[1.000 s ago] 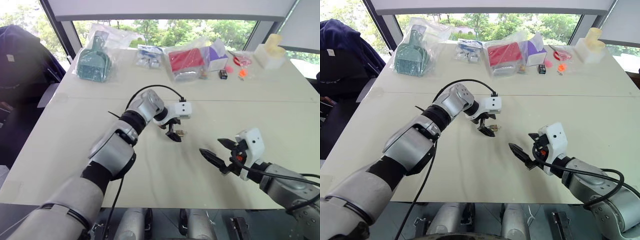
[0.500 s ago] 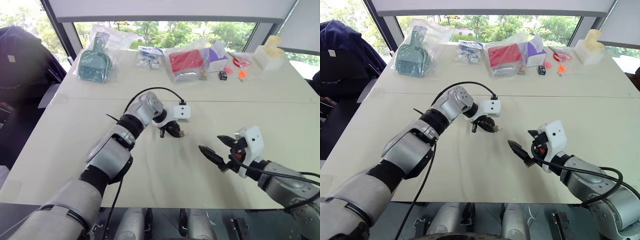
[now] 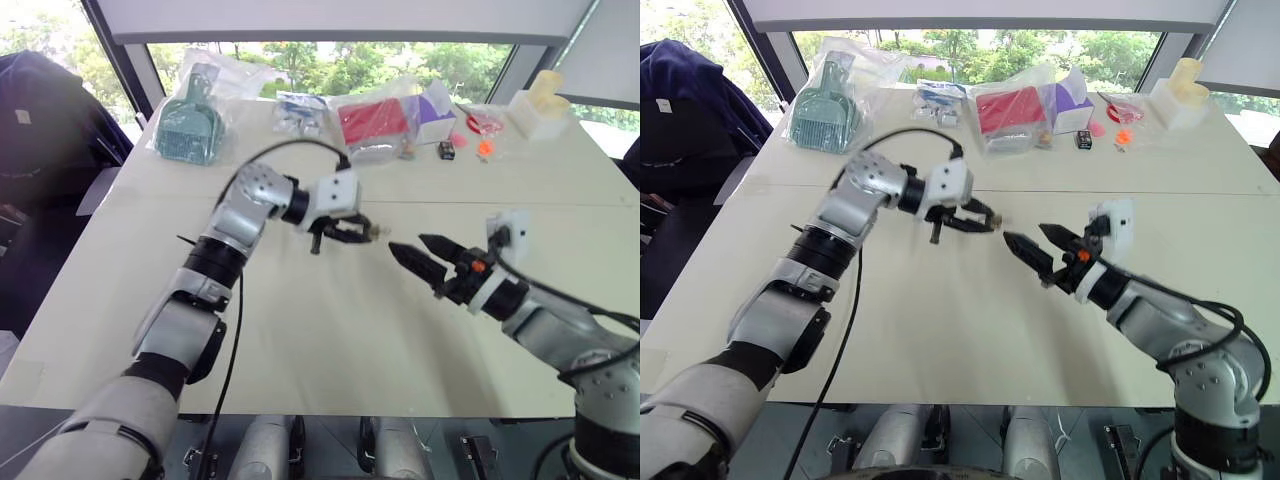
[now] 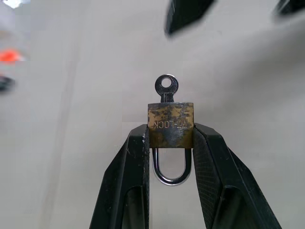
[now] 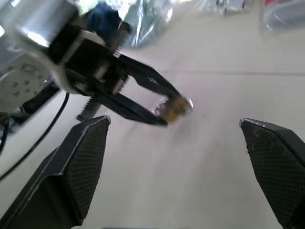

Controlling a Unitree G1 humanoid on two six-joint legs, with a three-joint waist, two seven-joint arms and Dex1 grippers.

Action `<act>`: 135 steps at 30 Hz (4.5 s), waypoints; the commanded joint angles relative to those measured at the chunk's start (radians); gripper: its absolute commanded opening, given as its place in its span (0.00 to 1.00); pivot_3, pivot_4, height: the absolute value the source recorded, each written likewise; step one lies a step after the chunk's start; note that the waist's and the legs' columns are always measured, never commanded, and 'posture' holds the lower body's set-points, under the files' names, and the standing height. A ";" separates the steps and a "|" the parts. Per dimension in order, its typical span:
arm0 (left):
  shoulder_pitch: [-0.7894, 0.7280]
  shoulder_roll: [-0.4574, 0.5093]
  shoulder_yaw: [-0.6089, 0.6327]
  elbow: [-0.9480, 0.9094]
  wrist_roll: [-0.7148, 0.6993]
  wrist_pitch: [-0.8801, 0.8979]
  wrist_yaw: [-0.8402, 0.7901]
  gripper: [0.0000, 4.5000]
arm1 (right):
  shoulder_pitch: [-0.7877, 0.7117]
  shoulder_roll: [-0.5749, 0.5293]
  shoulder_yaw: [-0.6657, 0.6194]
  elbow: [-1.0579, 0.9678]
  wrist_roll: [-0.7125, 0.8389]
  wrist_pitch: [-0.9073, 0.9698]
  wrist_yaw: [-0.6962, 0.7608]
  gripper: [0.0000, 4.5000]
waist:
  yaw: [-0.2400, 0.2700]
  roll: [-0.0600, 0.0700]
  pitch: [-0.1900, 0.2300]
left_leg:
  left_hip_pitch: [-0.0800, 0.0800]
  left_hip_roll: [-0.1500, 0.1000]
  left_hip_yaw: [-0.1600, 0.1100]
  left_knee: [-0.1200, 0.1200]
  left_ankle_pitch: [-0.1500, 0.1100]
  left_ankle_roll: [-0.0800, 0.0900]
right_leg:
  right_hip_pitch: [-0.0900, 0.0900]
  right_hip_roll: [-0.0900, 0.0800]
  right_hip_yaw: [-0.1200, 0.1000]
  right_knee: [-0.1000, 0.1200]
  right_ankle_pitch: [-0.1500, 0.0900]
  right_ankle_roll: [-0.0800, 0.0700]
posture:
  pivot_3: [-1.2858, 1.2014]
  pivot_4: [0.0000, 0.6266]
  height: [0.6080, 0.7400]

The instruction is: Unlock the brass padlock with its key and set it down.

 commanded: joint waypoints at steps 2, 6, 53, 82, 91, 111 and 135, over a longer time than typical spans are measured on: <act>0.060 0.012 0.040 -0.193 -0.048 0.038 0.078 0.15 | -0.130 0.086 -0.018 0.115 0.103 -0.038 -0.088 1.00 | -0.004 0.001 0.000 | 0.000 0.000 0.000 0.000 0.000 0.000 | 0.000 0.000 0.000 0.000 0.001 0.001 | 0.52 0.24 0.96; 0.100 0.014 0.054 -0.289 -0.069 0.086 0.136 0.15 | -0.199 0.119 -0.029 0.165 0.149 -0.058 -0.131 1.00 | -0.003 0.001 0.000 | 0.000 0.000 0.000 0.000 0.004 -0.006 | 0.000 0.001 0.000 0.002 0.002 0.003 | 0.52 0.24 0.96; 0.103 0.025 0.032 -0.314 -0.089 0.042 0.226 0.15 | -0.189 0.149 0.055 0.136 0.282 -0.135 -0.158 0.37 | -0.028 0.001 0.000 | 0.001 0.000 0.000 0.000 0.003 -0.005 | 0.001 0.002 0.000 0.001 0.002 0.004 | 0.52 0.24 0.96; 0.120 0.051 0.021 -0.331 -0.094 0.038 0.237 0.15 | -0.166 0.166 0.068 0.153 0.235 -0.194 -0.180 0.62 | -0.028 0.001 0.000 | 0.001 0.000 0.000 0.000 0.003 -0.005 | 0.001 0.002 0.000 0.001 0.002 0.004 | 0.52 0.24 0.96; 0.123 0.054 0.019 -0.334 -0.092 0.030 0.238 0.15 | -0.165 0.179 0.066 0.155 0.247 -0.199 -0.180 0.01 | -0.028 0.001 0.000 | 0.001 0.000 0.000 0.000 0.003 -0.005 | 0.001 0.002 0.000 0.001 0.002 0.004 | 0.52 0.24 0.96; 0.123 0.063 -0.019 -0.238 0.157 -0.459 0.504 0.15 | -0.171 0.275 0.095 0.191 0.310 -0.224 -0.356 0.01 | -0.028 0.002 0.001 | 0.001 0.000 0.001 -0.001 0.003 -0.006 | 0.001 0.001 0.000 0.001 0.002 0.004 | 0.52 0.24 0.96; 0.082 0.106 -0.068 -0.073 0.348 -0.755 0.719 0.15 | -0.200 0.276 0.129 0.177 0.296 -0.320 -0.446 0.01 | -0.028 0.002 0.001 | 0.001 0.000 0.002 -0.001 0.003 -0.006 | 0.001 0.001 0.000 0.002 0.002 0.004 | 0.52 0.24 0.96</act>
